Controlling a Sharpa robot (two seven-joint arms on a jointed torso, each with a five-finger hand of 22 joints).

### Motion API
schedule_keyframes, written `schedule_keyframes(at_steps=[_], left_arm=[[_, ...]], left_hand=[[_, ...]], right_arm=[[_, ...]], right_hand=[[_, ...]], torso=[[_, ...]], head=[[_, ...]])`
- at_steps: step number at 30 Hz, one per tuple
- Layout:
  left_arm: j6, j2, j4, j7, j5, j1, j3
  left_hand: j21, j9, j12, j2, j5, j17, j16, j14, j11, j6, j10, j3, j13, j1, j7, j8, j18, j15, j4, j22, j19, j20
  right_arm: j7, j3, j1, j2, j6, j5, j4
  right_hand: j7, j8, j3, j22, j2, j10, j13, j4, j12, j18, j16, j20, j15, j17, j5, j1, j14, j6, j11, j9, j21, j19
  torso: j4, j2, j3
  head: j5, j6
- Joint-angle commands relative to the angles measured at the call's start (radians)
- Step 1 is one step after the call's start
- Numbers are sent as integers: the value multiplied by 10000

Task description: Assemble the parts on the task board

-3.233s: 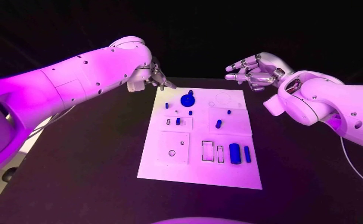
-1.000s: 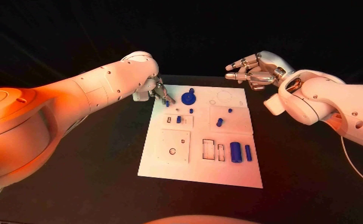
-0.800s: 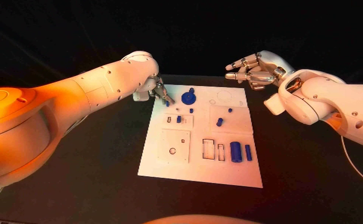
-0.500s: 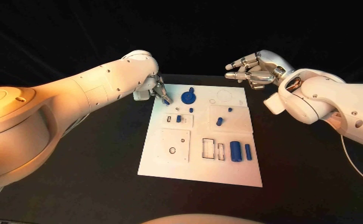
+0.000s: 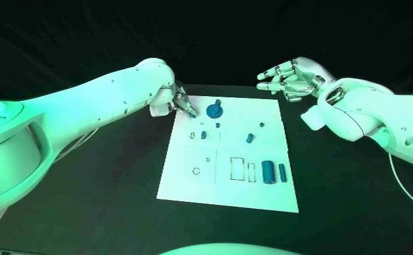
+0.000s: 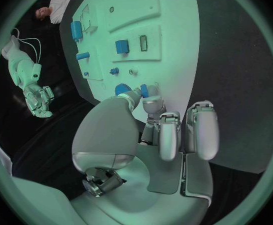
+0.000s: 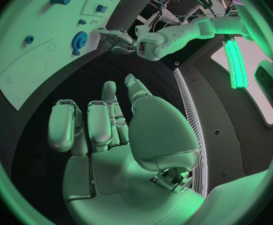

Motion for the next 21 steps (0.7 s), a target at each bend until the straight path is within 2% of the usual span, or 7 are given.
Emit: schedule_keyframes(at_steps=[1,5,10,16,21], left_arm=[[-397,-271,503,192,421,6,5],[-583,-728,1253,220,429,-18,-10],[-794,-1280,2122,352,13,-186,-42],[-1206,-1668,2779,611,-659,-446,-116],[-1267,-1836,3103,672,-1059,-588,-148]], left_hand=[[-14,18,49,-29,53,2632,24,1035,7,45,60,1348,34,-103,-6,44,19,45,-1253,1043,321,82],[16,41,111,-111,57,2632,24,1035,-3,70,118,1533,87,-186,-18,78,10,39,-1342,1085,342,80],[74,52,234,-282,58,2632,24,1035,-17,105,223,1700,203,-246,-33,104,-9,33,-1488,1162,379,75],[149,28,379,-409,58,2632,24,1035,-34,180,349,1802,341,-302,-54,115,-32,26,-1575,1257,422,68],[175,14,409,-450,58,2632,24,1035,-41,210,384,1843,368,-320,-63,115,-40,23,-1605,1290,438,63]], right_arm=[[5,-4,-6,-10,186,-103,6],[-6,-14,-7,-30,194,-101,3],[-16,-26,-7,-58,199,-97,10],[-20,-38,-9,-86,200,-92,15],[-20,-47,-14,-96,208,-91,16]], right_hand=[[0,23,-64,-8,39,-95,-11,-19,48,172,-37,-30,68,-8,31,4,193,-68,-8,0,-59,-55],[1,23,-69,-11,38,-96,-13,-20,48,173,-31,-30,68,-1,29,8,195,-68,-8,0,-62,-57],[1,23,-69,-11,38,-96,-13,-20,48,173,-31,-30,68,-1,29,8,195,-68,-8,0,-62,-57],[1,23,-69,-11,38,-96,-13,-20,48,173,-31,-30,68,-1,29,8,195,-68,-8,0,-62,-57],[1,23,-69,-11,38,-96,-13,-20,48,173,-31,-30,68,-1,29,8,195,-68,-8,0,-62,-57]], torso=[[9,-6,6],[19,-17,3],[43,-25,-8],[74,-43,-18],[39,-25,-17]], head=[[31,-1],[33,-6],[32,-27],[41,-76],[92,-82]])
